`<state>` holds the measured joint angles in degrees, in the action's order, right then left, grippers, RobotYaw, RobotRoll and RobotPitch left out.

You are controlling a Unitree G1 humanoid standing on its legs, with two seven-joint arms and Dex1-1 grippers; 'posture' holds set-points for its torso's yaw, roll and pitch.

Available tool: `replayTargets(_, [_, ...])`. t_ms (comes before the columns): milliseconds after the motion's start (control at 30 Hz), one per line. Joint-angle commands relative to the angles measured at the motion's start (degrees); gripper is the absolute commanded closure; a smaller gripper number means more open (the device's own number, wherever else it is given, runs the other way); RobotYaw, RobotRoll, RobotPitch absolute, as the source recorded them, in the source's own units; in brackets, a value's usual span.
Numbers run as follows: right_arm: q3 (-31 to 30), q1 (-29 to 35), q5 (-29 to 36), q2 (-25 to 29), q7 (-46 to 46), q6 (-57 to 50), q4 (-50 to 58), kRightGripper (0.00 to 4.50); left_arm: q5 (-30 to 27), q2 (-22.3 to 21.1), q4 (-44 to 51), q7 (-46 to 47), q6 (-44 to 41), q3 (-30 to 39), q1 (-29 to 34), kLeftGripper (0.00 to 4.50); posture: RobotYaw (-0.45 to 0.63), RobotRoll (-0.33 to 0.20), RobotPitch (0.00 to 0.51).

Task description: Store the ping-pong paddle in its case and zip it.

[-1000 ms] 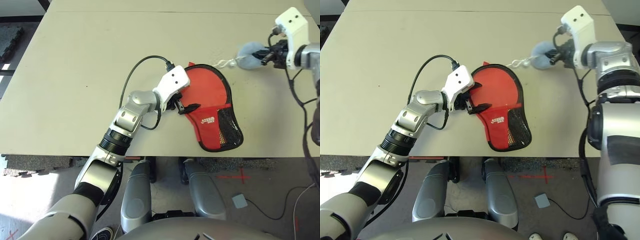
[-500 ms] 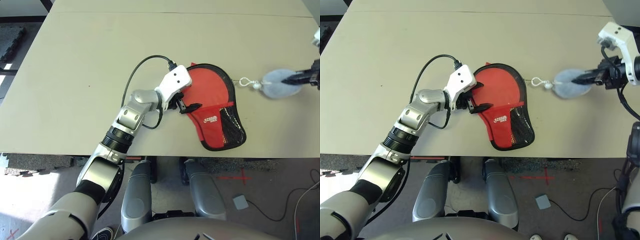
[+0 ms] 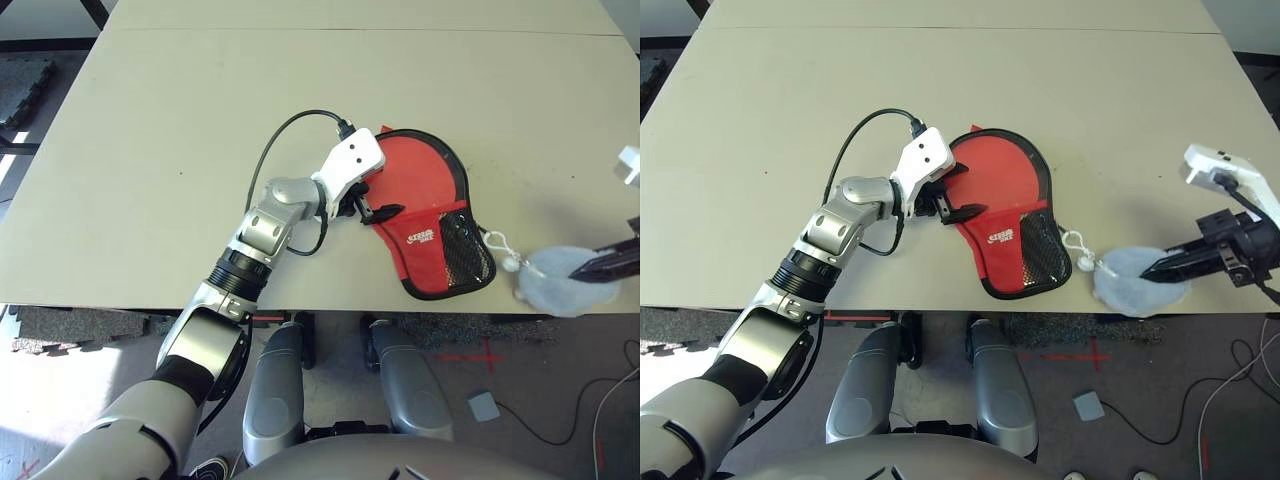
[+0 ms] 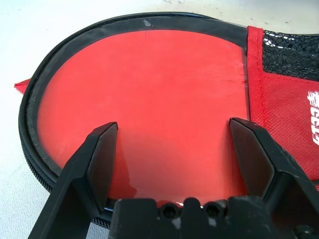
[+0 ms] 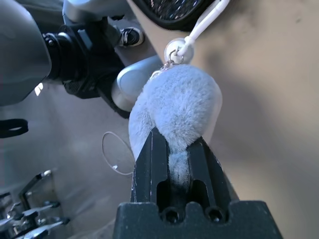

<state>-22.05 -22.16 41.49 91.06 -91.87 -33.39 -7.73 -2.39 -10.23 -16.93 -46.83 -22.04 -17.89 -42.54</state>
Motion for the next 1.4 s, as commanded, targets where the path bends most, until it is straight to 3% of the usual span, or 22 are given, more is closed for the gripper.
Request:
replayTargets(33, [0.2, 1.2, 0.1, 0.7, -0.6, 0.5, 0.4, 4.47, 2.1, -0.6, -5.7, 0.7, -2.5, -1.9, 2.2, 0.0, -0.18, 0.0, 0.305])
replayTargets(100, [0.4, 1.8, 0.1, 1.2, -0.6, 1.3, 0.5, 4.47, 2.2, -0.7, -6.1, 0.8, -2.2, -1.9, 2.1, 0.0, -0.18, 0.0, 0.303])
replayTargets(200, [2.1, -1.5, -5.3, -2.8, -0.6, 1.7, -4.0, 4.29, 1.8, -0.7, -6.0, 0.9, -1.9, -1.4, 2.0, 0.0, -0.18, 0.0, 0.302])
replayTargets(333, [4.3, -8.2, -11.3, -8.7, -0.2, -0.5, -10.3, 3.16, -0.1, -1.1, -2.4, -0.1, -2.5, 0.6, 2.3, 0.0, -0.18, 0.0, 0.302])
replayTargets(500, [9.0, -17.5, -14.5, -14.5, 0.3, -2.3, -19.7, 1.3, -9.8, -2.6, 9.9, -2.2, -10.4, 8.3, 3.0, 0.0, -0.18, 0.0, 0.298])
replayTargets(600, [13.3, -22.3, -16.3, -20.0, 6.6, -1.2, -26.2, 0.19, -14.6, -3.2, 14.9, 0.5, -14.5, 14.5, 2.3, 0.0, -0.18, 0.0, 0.298])
replayTargets(633, [14.4, -23.2, -17.0, -21.3, 8.1, -1.0, -27.5, 0.03, -15.4, -3.4, 15.8, 1.5, -15.1, 15.8, 2.2, 0.0, -0.17, 0.0, 0.296])
replayTargets(833, [26.1, -26.5, -18.5, -31.7, 26.8, 7.3, -36.9, 0.03, -18.2, -2.3, 16.9, 13.8, -10.3, 28.3, 2.7, 0.0, -0.12, 0.0, 0.294])
replayTargets(1067, [36.8, -25.8, -19.9, -40.9, 47.5, 20.2, -42.9, 0.03, -15.1, -4.6, 13.7, 28.6, -0.3, 39.1, 7.2, 0.0, -0.05, 0.0, 0.279])
replayTargets(1267, [41.3, -23.7, -21.9, -46.0, 59.0, 33.1, -47.3, 0.03, -9.5, -10.1, 12.6, 32.2, 6.4, 39.0, 16.0, 0.0, -0.02, 0.0, 0.27])
replayTargets(1400, [43.3, -22.2, -22.8, -47.6, 64.4, 39.5, -51.0, 0.03, -9.4, -11.4, 11.6, 34.4, 8.6, 41.0, 19.4, 0.0, -0.01, 0.0, 0.273])
